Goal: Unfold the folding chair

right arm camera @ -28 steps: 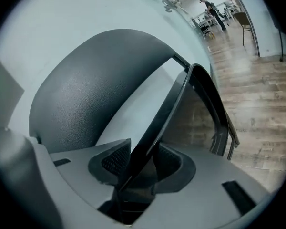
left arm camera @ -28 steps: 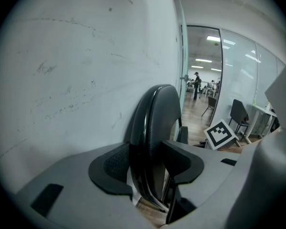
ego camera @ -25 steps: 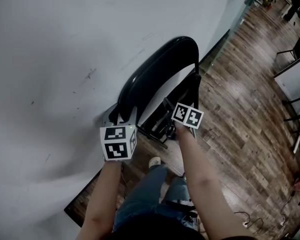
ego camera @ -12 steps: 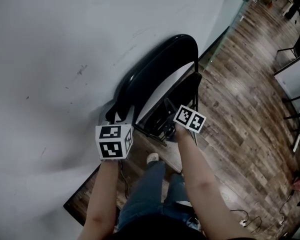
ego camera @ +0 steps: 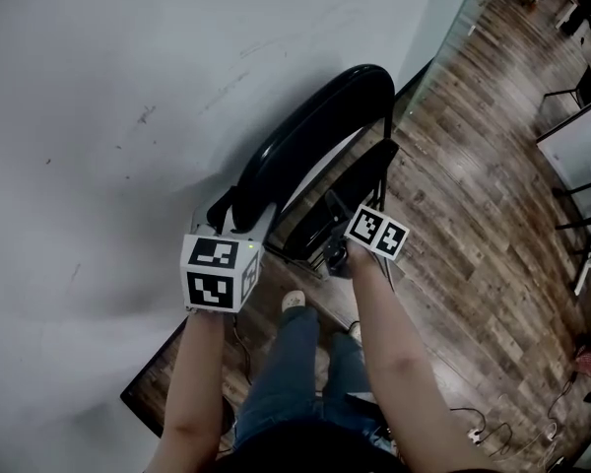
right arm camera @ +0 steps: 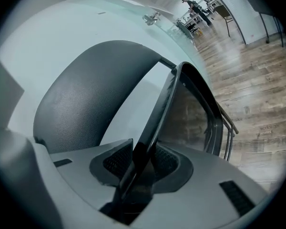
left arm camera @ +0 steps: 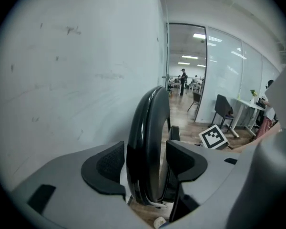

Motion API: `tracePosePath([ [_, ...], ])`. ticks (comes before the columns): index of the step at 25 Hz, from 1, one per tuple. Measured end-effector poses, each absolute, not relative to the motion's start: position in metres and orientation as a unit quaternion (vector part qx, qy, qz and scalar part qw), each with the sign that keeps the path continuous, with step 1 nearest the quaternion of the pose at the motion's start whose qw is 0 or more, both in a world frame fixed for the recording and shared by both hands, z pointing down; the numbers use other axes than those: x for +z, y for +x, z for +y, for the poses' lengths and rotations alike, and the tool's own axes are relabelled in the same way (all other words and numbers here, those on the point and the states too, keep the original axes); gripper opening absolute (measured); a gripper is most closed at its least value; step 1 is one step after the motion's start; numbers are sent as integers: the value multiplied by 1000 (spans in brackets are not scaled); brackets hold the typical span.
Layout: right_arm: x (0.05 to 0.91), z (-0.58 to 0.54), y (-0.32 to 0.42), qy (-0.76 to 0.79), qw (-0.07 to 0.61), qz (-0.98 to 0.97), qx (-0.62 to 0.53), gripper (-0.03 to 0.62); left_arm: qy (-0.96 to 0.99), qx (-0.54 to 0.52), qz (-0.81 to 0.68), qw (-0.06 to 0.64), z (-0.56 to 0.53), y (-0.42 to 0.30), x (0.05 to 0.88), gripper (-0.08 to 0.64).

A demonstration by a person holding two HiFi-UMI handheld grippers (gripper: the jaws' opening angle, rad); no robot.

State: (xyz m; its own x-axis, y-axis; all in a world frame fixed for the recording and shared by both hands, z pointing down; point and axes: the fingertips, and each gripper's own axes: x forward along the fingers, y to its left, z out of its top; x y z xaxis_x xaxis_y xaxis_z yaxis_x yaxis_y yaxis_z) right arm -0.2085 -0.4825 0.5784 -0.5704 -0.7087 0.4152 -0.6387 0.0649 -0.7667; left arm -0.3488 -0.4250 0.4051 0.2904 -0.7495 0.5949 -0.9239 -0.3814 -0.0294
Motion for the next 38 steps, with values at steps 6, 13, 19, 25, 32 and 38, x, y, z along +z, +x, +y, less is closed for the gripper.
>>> tracePosePath([
  [6,578,-465,-191,-461,23,726,-511,126,803,324,-489,106,-448,-298,382,267],
  [13,575,-444,-166,-451,24,725,-521,130,803,368,-457,107,-454,-248,377,165],
  [19,575,-419,-138,-437,36,725,-530,132,810,365,-435,144,-439,-230,378,133],
  [25,578,-399,-113,-429,42,719,-545,135,810,366,-435,142,-428,-217,380,127],
  [32,598,-356,-64,-426,51,700,-571,155,810,364,-434,153,-424,-213,391,129],
  [38,598,-344,-46,-430,63,699,-568,242,806,366,-441,148,-414,-199,390,132],
])
